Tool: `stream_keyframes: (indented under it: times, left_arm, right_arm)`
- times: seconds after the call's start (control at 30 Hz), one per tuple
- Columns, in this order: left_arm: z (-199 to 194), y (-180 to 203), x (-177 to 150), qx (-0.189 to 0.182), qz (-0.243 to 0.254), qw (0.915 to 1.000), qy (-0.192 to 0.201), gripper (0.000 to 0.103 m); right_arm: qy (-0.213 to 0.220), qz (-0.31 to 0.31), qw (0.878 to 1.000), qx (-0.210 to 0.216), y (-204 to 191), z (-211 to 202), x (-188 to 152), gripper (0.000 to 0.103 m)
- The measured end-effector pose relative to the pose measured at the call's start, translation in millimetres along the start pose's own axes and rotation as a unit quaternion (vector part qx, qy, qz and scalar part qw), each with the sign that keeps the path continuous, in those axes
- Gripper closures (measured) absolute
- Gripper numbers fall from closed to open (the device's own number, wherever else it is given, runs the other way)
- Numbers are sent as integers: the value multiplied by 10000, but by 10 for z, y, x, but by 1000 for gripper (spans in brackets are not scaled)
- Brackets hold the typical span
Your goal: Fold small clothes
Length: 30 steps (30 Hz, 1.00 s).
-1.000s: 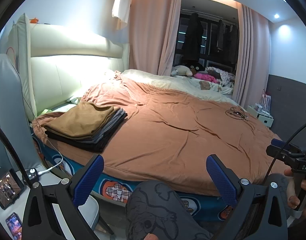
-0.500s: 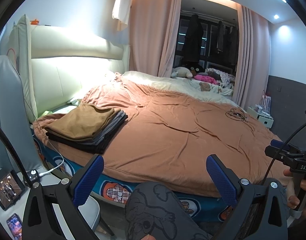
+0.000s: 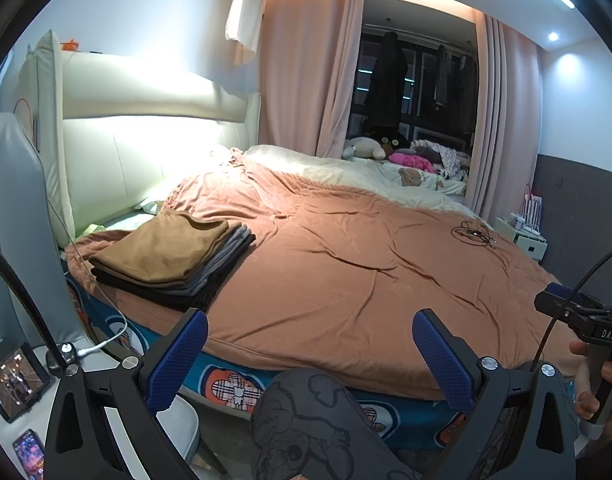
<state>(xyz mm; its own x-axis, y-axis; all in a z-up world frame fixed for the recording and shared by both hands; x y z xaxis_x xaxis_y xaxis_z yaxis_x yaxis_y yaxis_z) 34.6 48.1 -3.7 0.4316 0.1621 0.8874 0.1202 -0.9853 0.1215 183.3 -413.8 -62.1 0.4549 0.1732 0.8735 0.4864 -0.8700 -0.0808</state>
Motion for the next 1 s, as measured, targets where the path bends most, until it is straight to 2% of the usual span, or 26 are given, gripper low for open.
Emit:
stream_keyframes:
  times: [0.6, 1.0]
  left_arm:
    - [76, 170, 25, -15, 193, 9998, -75, 0]
    - [93, 188, 18, -51, 140, 9999, -35, 0]
  right_arm:
    - [16, 118, 9999, -4, 121, -23, -15, 0]
    - [3, 130, 9999, -46, 183, -33, -34, 0]
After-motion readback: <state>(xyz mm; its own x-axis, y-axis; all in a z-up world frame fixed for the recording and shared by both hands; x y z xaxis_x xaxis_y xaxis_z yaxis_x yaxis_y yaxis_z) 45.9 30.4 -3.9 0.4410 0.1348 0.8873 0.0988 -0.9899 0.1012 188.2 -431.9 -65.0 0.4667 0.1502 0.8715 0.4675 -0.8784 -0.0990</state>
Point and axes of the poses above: each gripper's, at about its wrist camera, not at the fingertips, and z roughly the way its jaws point, y to its right, x to its top, the point moved 4 cm from there along z, roughly the way its jaws point, and after that the axes turned 4 degrees about -y, right-handed, at the moved point
